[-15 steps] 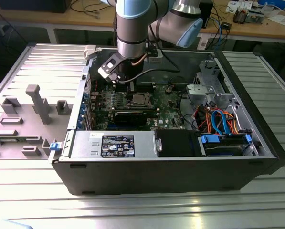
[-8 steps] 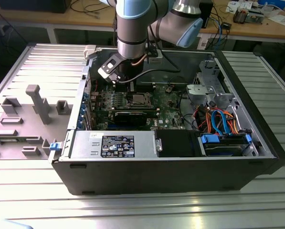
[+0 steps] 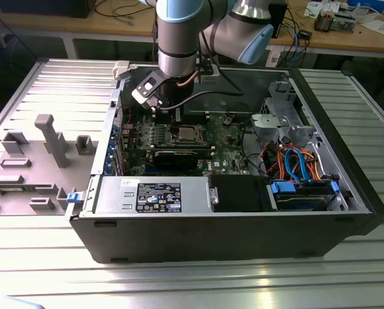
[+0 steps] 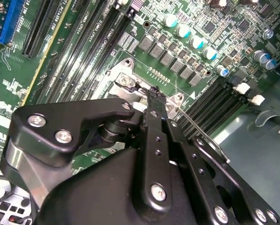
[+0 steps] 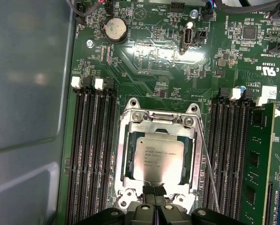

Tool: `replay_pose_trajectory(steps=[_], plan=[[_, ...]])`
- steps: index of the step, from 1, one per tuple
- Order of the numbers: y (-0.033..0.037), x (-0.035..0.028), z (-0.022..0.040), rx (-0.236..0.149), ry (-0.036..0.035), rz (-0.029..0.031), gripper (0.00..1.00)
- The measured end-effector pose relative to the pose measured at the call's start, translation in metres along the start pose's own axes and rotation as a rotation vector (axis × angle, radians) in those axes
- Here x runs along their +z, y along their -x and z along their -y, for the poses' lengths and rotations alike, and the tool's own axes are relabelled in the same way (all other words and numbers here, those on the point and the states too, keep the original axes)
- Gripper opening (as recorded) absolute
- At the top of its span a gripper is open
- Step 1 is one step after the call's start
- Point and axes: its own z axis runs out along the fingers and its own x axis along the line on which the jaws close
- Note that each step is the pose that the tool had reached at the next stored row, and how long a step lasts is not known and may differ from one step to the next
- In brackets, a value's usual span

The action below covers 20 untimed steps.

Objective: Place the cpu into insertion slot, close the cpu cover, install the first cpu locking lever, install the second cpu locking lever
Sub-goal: 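Close the cpu cover, then install the first cpu locking lever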

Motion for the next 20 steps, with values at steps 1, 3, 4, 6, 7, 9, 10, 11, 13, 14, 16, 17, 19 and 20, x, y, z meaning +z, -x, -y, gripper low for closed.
replay_pose_trajectory(steps=[1, 3, 4, 6, 7, 9, 10, 11, 13, 14, 16, 17, 19, 20], plan=[[0.0001, 0.0000, -0.0010, 0.000, -0.0001, 0.0001, 0.11], [0.0005, 0.0001, -0.0057, 0.000, 0.0001, 0.0000, 0.11], [0.0010, 0.0001, -0.0098, 0.000, 0.0000, 0.0000, 0.11], [0.0018, 0.0002, -0.0186, 0.000, 0.0000, 0.0000, 0.11], [0.0021, 0.0002, -0.0214, 0.000, -0.0001, 0.0000, 0.11], [0.0026, 0.0002, -0.0262, 0.000, 0.0000, 0.0001, 0.11], [0.0028, 0.0002, -0.0281, 0.000, 0.0000, 0.0001, 0.11], [0.0030, 0.0002, -0.0302, 0.000, 0.0000, 0.0000, 0.11], [0.0037, 0.0001, -0.0364, 0.000, -0.0001, 0.0001, 0.11], [0.0038, 0.0001, -0.0371, 0.000, -0.0001, 0.0000, 0.11], [0.0037, 0.0002, -0.0373, 0.000, 0.0000, 0.0001, 0.11], [0.0038, 0.0002, -0.0377, 0.000, 0.0000, 0.0000, 0.11], [0.0038, 0.0002, -0.0381, 0.000, 0.0000, 0.0001, 0.11], [0.0038, 0.0002, -0.0382, 0.000, 0.0000, 0.0000, 0.11]])
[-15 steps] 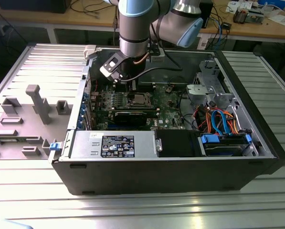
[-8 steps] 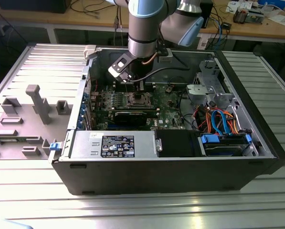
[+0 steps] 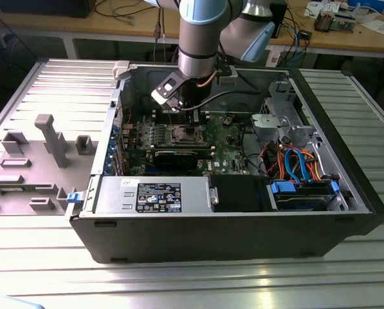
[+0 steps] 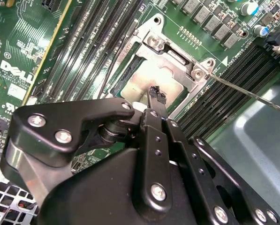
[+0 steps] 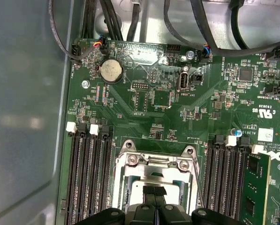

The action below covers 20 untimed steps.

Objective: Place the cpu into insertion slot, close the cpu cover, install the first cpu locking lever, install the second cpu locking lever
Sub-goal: 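Install the first cpu locking lever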

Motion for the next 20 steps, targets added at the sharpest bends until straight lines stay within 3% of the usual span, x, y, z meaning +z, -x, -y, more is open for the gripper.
replay_pose_trajectory(steps=[10, 20], plan=[[0.0000, -0.0026, -0.0004, 0.000, 0.0000, 0.0000, 0.11], [-0.0008, -0.0337, -0.0002, 0.000, -0.0001, 0.0006, 0.11]])
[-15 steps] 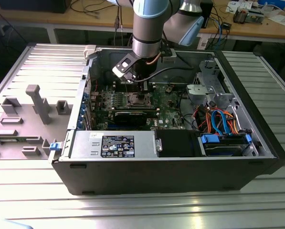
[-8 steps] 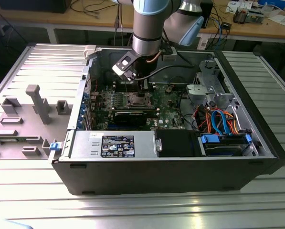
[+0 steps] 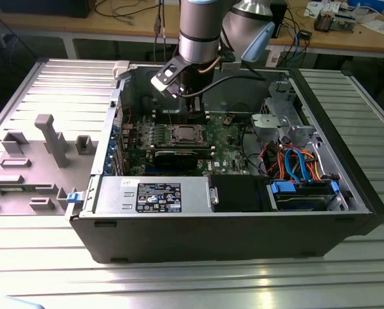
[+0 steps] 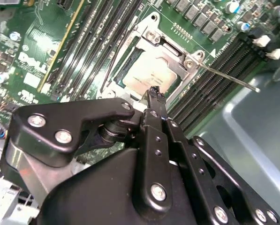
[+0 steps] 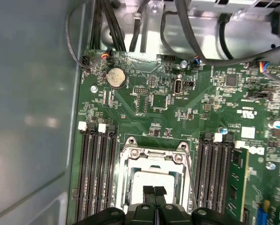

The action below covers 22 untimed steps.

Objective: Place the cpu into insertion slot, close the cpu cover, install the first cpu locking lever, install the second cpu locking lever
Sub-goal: 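Install the first cpu locking lever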

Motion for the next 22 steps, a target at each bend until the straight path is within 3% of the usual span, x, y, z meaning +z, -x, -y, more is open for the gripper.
replay_pose_trajectory(steps=[7, 12, 22], plan=[[-0.0005, -0.0213, 0.0001, 0.000, -0.0003, 0.0024, 0.11], [-0.0007, -0.0213, 0.0003, -0.016, -0.0006, 0.0032, 0.11], [-0.0007, -0.0198, 0.0003, -0.169, -0.0042, 0.0043, 0.11]])
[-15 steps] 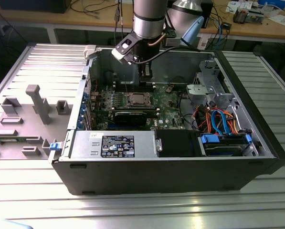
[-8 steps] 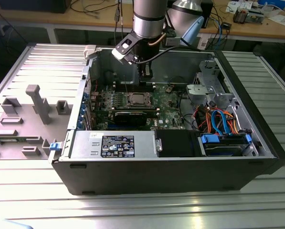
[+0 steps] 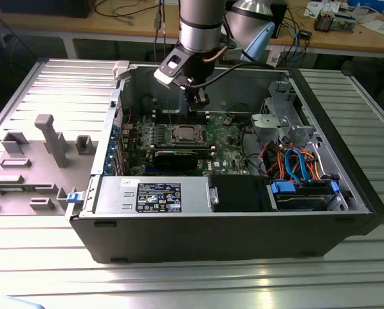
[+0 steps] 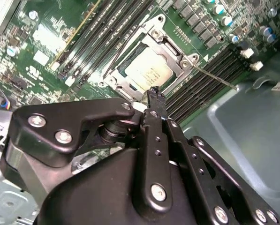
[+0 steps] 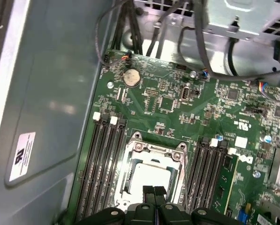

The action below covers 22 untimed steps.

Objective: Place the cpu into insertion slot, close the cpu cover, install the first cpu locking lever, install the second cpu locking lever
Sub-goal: 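Install the first cpu locking lever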

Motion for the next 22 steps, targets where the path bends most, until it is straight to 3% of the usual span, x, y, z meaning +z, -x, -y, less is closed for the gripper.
replay_pose_trajectory(steps=[22], plan=[[0.0000, 0.0008, 0.0000, -0.378, -0.0075, 0.0028, 0.11]])
